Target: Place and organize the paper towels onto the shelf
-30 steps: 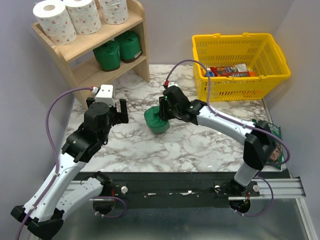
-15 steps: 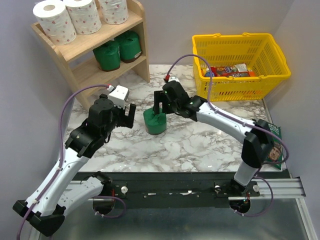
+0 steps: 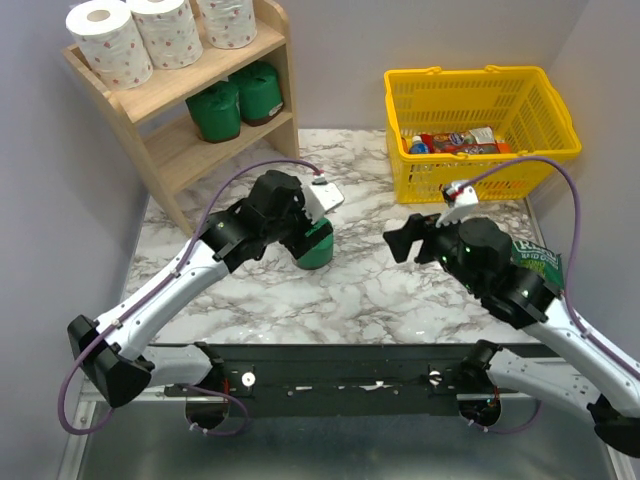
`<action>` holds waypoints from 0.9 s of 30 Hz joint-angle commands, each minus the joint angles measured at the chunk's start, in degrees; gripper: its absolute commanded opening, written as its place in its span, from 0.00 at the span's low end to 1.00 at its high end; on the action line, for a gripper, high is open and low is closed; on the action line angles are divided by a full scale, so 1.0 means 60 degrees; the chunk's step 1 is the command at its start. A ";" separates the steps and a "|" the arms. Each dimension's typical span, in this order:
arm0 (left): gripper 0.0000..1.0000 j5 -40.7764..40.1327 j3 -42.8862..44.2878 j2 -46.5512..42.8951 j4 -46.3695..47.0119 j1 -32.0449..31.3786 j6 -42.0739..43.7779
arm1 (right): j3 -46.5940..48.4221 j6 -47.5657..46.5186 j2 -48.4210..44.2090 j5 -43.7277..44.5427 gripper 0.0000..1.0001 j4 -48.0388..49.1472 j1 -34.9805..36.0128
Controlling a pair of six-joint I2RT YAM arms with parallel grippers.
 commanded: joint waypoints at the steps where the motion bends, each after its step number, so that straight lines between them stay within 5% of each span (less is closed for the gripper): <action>1: 0.91 -0.0211 0.0610 0.0686 -0.0191 -0.0664 0.0778 | -0.0917 -0.0315 -0.1547 0.0178 0.90 -0.0374 -0.0002; 4: 0.90 -0.0884 0.0917 0.1520 -0.0365 -0.0898 0.0852 | -0.1139 -0.0228 -0.2398 0.0163 1.00 -0.0608 -0.0002; 27: 0.89 -0.1354 0.0802 0.3545 -0.0337 -0.1163 0.0047 | -0.0701 -0.0418 -0.3471 0.0397 1.00 -0.1400 -0.0002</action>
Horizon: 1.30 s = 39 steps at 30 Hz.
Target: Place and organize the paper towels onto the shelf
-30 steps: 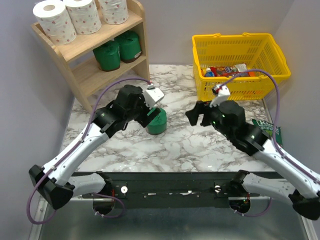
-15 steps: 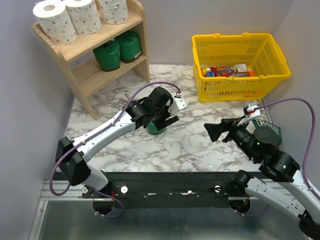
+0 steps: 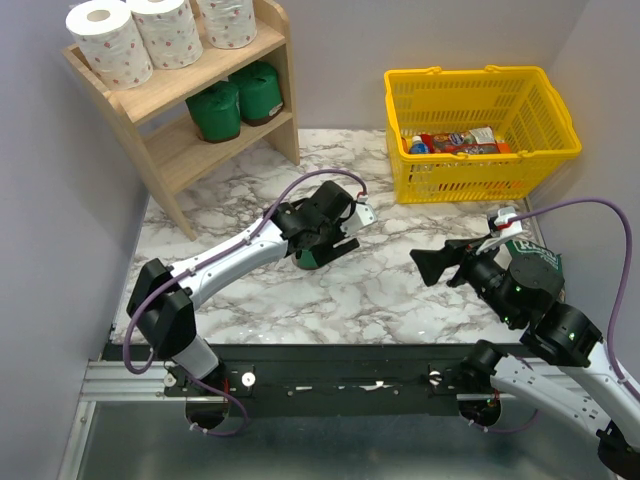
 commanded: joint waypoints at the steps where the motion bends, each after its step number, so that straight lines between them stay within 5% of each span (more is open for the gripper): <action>1: 0.89 -0.0174 0.0135 0.0307 -0.0249 -0.0052 -0.0278 | 0.0367 -0.0279 -0.0120 0.0328 1.00 -0.0351 -0.0002; 11: 0.86 -0.0526 -0.0156 0.1129 -0.0032 -0.0052 -0.0395 | 0.0411 -0.0470 -0.0032 0.0519 1.00 -0.0351 -0.0002; 28: 0.60 -0.0847 -0.0509 0.1568 0.1025 0.0095 -0.0175 | 0.0557 -0.0470 -0.0193 0.0416 1.00 -0.0453 -0.0002; 32: 0.49 -0.1256 -0.0465 0.1363 0.0791 0.0095 -0.0336 | 0.0499 -0.0455 -0.0281 0.0431 1.00 -0.0497 0.0013; 39: 0.46 -0.2750 0.0032 0.0090 -0.0176 0.0124 -0.0468 | 0.0543 -0.0412 -0.0340 0.0416 1.00 -0.0643 -0.0001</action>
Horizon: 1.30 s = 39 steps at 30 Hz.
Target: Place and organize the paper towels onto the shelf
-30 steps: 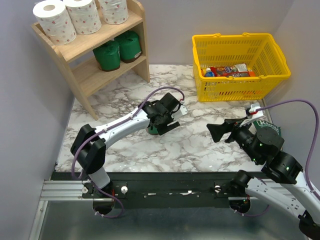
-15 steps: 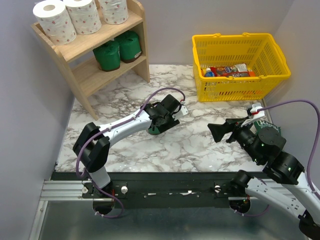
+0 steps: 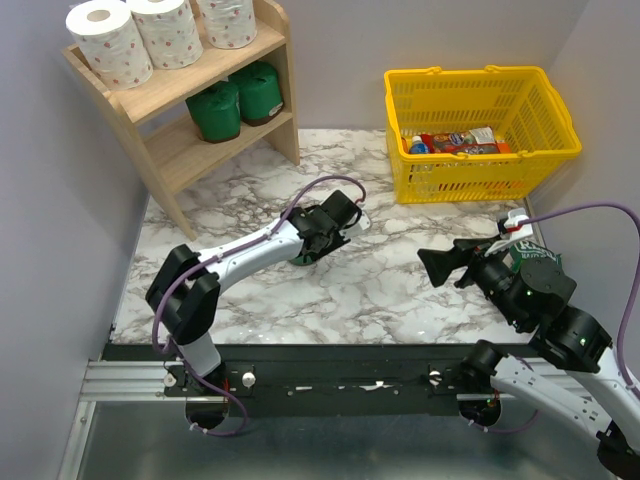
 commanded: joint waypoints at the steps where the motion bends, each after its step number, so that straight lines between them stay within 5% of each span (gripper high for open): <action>1: 0.46 -0.1560 0.0521 -0.1353 -0.0832 0.0070 -0.0137 | 0.0219 -0.0040 -0.0114 0.0169 1.00 -0.0294 -0.0002; 9: 0.47 -0.3978 0.1736 -0.2936 -0.1596 0.0786 0.0872 | 0.0277 0.0209 -0.0172 -0.0124 1.00 -0.0455 -0.0002; 17: 0.50 -0.3349 0.2675 -0.2836 -0.1098 0.2938 0.2190 | 0.0029 0.0751 -0.0216 -0.1382 1.00 -0.0353 0.0013; 39: 0.50 -0.4111 0.2939 -0.1590 0.0514 0.4434 0.3598 | -0.0045 0.0151 0.0004 -0.1369 1.00 0.0277 -0.0002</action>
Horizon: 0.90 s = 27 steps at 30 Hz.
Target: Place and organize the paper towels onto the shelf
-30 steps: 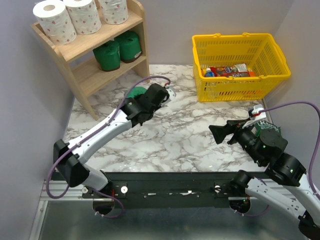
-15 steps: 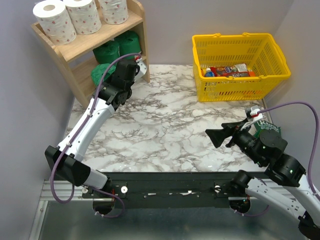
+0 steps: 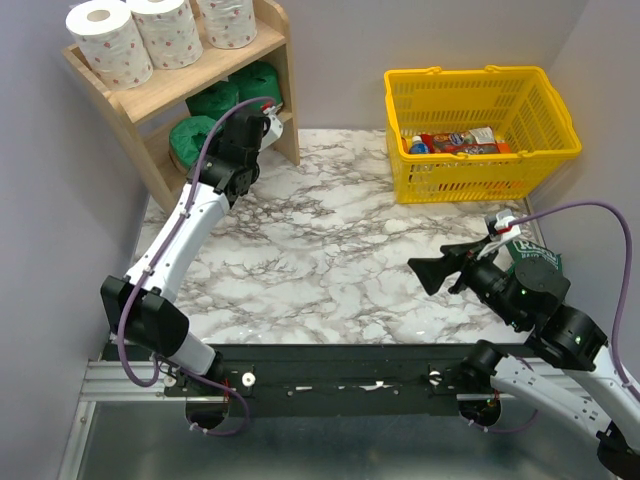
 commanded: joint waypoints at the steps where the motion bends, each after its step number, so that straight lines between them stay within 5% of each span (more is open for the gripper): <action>1: 0.50 -0.0701 0.0196 0.0195 0.0540 0.0209 0.0404 | 0.0152 -0.0301 -0.0018 -0.0156 1.00 0.0255 -0.0002; 19: 0.67 -0.1961 0.0196 0.0269 0.1257 0.0195 0.0755 | -0.0112 -0.0623 -0.0312 0.0239 1.00 0.0270 -0.0002; 27: 0.67 -0.0939 0.0651 0.0167 0.0453 -0.0640 0.0010 | 0.0049 -0.0682 -0.0209 0.0239 1.00 0.0299 -0.0002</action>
